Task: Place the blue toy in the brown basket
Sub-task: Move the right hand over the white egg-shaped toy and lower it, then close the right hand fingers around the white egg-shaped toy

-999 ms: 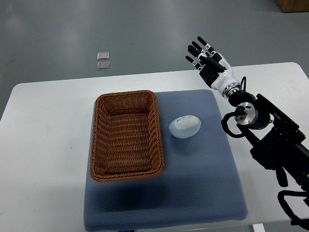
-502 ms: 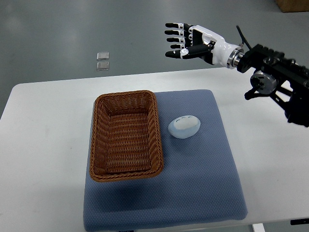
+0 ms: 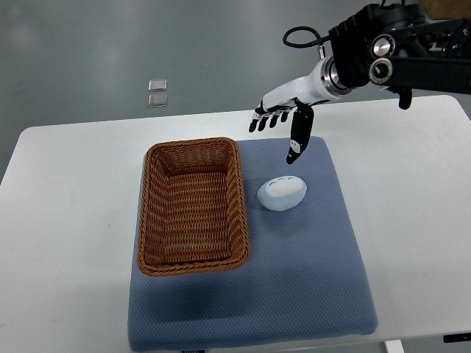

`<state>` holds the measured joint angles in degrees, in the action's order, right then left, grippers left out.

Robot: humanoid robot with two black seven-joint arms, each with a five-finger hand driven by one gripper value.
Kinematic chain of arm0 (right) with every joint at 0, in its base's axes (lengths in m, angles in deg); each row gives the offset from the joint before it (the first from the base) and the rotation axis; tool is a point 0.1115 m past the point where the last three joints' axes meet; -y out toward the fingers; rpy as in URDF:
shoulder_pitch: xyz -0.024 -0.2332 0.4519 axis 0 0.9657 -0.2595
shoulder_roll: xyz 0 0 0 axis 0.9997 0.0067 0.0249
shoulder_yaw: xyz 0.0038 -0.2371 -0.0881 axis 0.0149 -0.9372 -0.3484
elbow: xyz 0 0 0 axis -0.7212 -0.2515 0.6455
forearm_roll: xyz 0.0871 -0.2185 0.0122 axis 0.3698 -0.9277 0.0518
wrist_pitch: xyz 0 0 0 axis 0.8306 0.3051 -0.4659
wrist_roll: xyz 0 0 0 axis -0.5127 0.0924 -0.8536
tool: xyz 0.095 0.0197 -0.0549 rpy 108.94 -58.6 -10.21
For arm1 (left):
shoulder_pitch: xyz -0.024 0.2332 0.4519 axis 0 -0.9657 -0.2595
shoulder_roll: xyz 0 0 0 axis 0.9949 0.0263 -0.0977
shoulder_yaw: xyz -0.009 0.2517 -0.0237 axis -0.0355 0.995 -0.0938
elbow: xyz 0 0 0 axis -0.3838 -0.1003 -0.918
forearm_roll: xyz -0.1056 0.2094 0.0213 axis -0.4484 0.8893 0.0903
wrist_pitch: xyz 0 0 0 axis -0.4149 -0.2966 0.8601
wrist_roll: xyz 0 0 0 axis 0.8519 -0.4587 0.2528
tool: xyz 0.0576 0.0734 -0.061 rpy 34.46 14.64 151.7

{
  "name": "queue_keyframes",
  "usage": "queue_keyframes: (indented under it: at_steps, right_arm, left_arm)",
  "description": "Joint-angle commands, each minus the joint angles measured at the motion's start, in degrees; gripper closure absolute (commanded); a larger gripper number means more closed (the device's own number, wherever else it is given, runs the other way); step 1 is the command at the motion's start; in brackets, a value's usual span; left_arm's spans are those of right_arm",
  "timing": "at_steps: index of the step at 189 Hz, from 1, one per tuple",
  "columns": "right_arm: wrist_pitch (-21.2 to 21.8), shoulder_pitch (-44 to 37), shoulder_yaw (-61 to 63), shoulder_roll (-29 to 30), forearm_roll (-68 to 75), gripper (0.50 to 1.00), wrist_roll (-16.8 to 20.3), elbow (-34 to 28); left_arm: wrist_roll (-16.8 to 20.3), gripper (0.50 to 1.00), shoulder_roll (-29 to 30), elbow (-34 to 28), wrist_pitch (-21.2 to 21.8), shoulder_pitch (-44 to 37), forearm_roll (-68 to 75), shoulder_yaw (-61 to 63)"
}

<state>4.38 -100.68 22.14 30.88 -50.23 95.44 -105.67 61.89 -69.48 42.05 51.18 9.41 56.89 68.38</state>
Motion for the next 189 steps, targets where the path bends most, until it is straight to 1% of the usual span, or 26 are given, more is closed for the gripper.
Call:
queue_keyframes:
  at_steps: [1, 30, 61, 88, 157, 189]
  right_arm:
    - [-2.54, -0.32, -3.02, 2.67, -0.19, 0.626, 0.36, -0.24]
    - [-5.61, 0.47, -6.27, 6.8, -3.35, 0.628, 0.36, 0.19]
    - [-6.23, 2.75, -6.54, 8.82, -4.23, 0.628, 0.45, 1.25]
    - [-7.28, 5.83, -6.54, 9.96, -6.43, 0.628, 0.45, 3.01]
    - [-7.37, 11.54, -6.45, 11.37, -8.1, 0.628, 0.45, 6.61]
    - [-8.6, 14.09, -6.45, 11.72, -10.65, 0.628, 0.54, 8.81]
  left_arm:
    - [0.0, 0.5, 0.0, 0.0, 0.05, 0.0, -0.02, -0.01]
    - [0.0, 0.5, 0.0, -0.09, 0.05, 0.0, -0.02, -0.01]
    - [0.0, 0.5, 0.0, -0.26, 0.05, 0.0, -0.11, -0.01]
    - [0.0, 0.5, 0.0, -0.44, 0.05, 0.0, -0.11, -0.01]
    - [0.0, 0.5, 0.0, -0.62, 0.05, 0.0, -0.11, -0.01]
    - [0.0, 0.5, 0.0, -0.62, 0.05, 0.0, -0.11, -0.01]
